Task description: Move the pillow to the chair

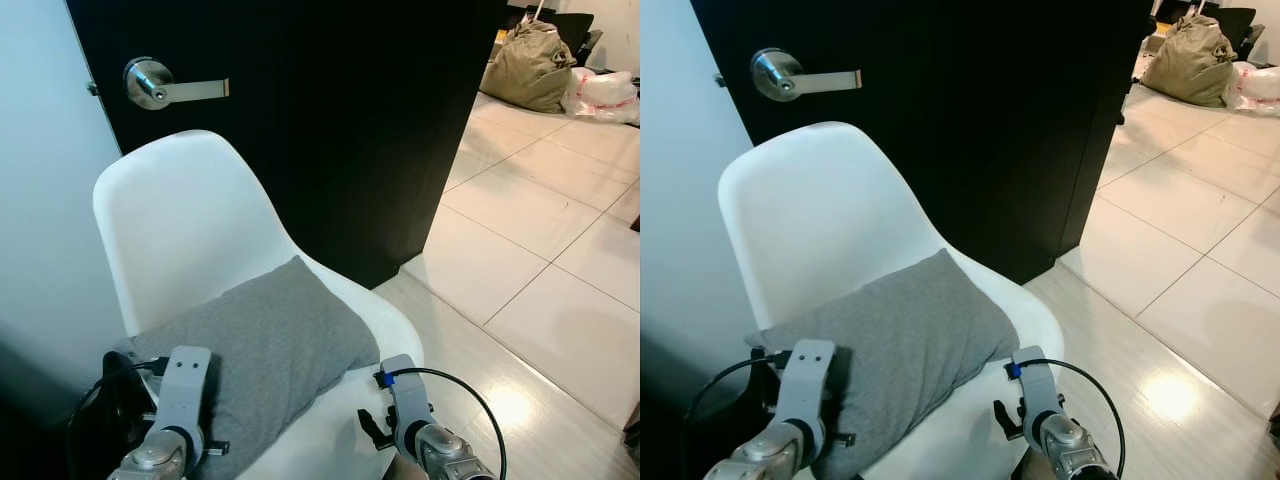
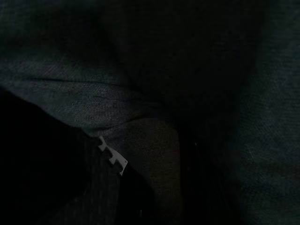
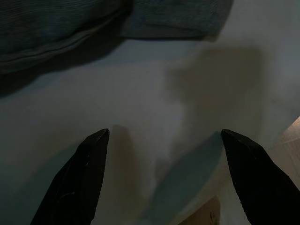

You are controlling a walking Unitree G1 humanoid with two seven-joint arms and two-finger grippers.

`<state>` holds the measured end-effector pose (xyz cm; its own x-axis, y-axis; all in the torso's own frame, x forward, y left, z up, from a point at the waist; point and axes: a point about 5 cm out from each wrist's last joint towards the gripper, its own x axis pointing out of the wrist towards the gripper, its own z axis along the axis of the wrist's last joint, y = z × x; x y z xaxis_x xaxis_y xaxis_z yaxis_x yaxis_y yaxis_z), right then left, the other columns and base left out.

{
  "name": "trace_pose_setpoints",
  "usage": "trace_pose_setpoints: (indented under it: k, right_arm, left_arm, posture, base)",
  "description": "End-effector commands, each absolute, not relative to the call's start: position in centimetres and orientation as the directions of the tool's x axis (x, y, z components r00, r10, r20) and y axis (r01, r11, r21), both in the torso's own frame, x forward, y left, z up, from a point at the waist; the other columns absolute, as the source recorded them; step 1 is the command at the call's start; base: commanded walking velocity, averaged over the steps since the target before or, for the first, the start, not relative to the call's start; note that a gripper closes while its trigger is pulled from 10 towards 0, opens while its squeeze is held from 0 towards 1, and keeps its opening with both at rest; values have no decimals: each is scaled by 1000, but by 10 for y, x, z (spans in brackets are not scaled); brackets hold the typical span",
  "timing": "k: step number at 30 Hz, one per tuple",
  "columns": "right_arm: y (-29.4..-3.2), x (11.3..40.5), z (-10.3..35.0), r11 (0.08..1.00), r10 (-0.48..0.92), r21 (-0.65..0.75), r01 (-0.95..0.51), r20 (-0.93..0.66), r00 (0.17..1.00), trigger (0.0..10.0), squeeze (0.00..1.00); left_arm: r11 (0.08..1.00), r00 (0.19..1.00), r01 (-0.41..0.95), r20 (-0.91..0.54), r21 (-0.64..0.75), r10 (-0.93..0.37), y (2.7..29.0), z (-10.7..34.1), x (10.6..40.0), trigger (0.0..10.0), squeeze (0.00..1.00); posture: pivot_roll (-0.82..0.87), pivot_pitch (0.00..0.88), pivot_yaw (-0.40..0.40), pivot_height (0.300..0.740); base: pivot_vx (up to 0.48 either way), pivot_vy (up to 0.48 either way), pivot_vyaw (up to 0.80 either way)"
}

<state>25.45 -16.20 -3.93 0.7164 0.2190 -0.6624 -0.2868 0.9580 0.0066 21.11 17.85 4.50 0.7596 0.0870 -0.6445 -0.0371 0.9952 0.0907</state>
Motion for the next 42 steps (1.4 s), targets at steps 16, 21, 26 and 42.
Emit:
trace_pose_setpoints:
  k: [16,21,26,42]
  right_arm:
    - [-166,234,-55,948,232,33,-316,-749,620,10000,0]
    - [-166,230,-58,945,241,42,-325,-761,602,10000,0]
    - [-166,225,-60,935,267,65,-349,-777,570,10000,0]
    - [-165,220,-63,920,307,102,-379,-788,533,10000,0]
  left_arm:
    - [991,697,-86,-704,105,135,188,25,201,10000,451]
    - [994,693,-71,-713,83,109,187,24,199,10000,0]
    - [991,673,49,-737,121,57,193,30,197,10000,0]
    - [849,617,491,-767,196,-179,215,92,190,10000,0]
  posture:
    - [59,61,-56,592]
    - [59,66,-60,592]
    - [60,67,-64,592]
    - [73,58,-72,592]
  base:
    - [0,0,0]
    - [0,0,0]
    - [0,0,0]
    - [0,0,0]
